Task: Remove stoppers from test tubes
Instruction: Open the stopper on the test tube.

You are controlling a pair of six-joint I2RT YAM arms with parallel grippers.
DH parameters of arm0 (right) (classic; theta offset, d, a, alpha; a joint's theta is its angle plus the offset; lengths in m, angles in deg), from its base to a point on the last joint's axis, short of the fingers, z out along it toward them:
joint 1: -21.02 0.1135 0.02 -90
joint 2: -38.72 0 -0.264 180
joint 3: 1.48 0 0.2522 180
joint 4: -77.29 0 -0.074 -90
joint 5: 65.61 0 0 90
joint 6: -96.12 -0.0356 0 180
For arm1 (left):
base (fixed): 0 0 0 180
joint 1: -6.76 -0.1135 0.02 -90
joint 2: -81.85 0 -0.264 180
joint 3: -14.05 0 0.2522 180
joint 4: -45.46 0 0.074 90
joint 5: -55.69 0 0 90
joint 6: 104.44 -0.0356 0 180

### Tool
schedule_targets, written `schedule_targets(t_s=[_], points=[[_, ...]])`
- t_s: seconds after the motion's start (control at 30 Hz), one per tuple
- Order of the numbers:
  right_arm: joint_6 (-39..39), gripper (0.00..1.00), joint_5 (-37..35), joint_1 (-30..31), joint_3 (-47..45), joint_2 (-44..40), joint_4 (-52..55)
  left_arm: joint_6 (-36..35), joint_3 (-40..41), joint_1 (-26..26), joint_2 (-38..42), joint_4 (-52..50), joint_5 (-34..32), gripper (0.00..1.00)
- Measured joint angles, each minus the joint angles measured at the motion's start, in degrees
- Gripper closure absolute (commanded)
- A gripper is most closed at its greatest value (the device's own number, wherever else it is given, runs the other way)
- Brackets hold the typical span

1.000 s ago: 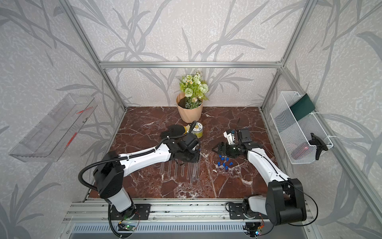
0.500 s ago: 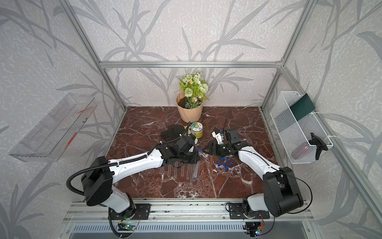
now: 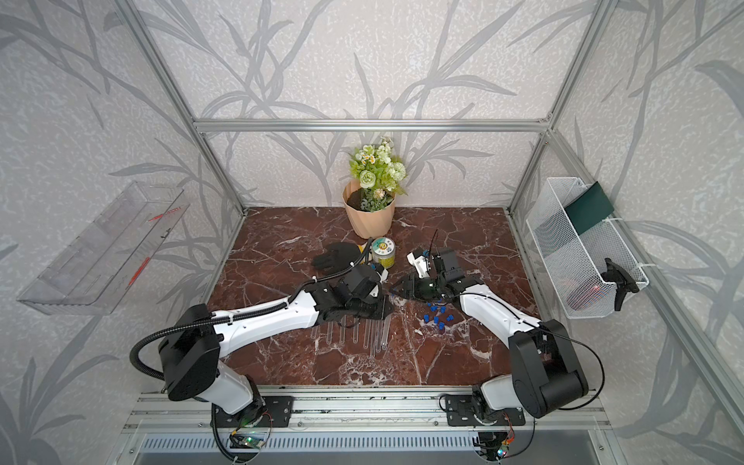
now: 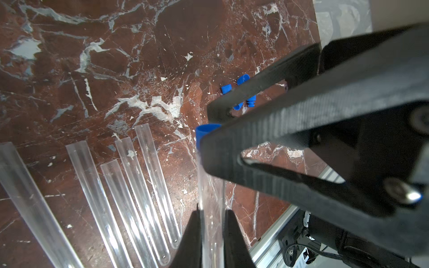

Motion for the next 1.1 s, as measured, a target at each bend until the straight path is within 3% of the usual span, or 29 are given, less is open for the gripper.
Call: schedule_targets(t_s=[0.27, 0.63, 1.1], points=[[-1.66, 0.70, 0.66, 0.00, -0.24, 0.72, -2.16, 0.37, 0.00, 0.39, 0.00, -0.02, 0.07, 0.86], [-2.29, 0.71, 1.16, 0.33, -0.26, 1.05, -2.95, 0.37, 0.00, 0.48, 0.00, -0.02, 0.04, 0.86], [-2.49, 0.79, 1.29, 0.79, -0.26, 1.42, -3.32, 0.37, -0.02, 0.48, -0.02, -0.07, 0.04, 0.86]])
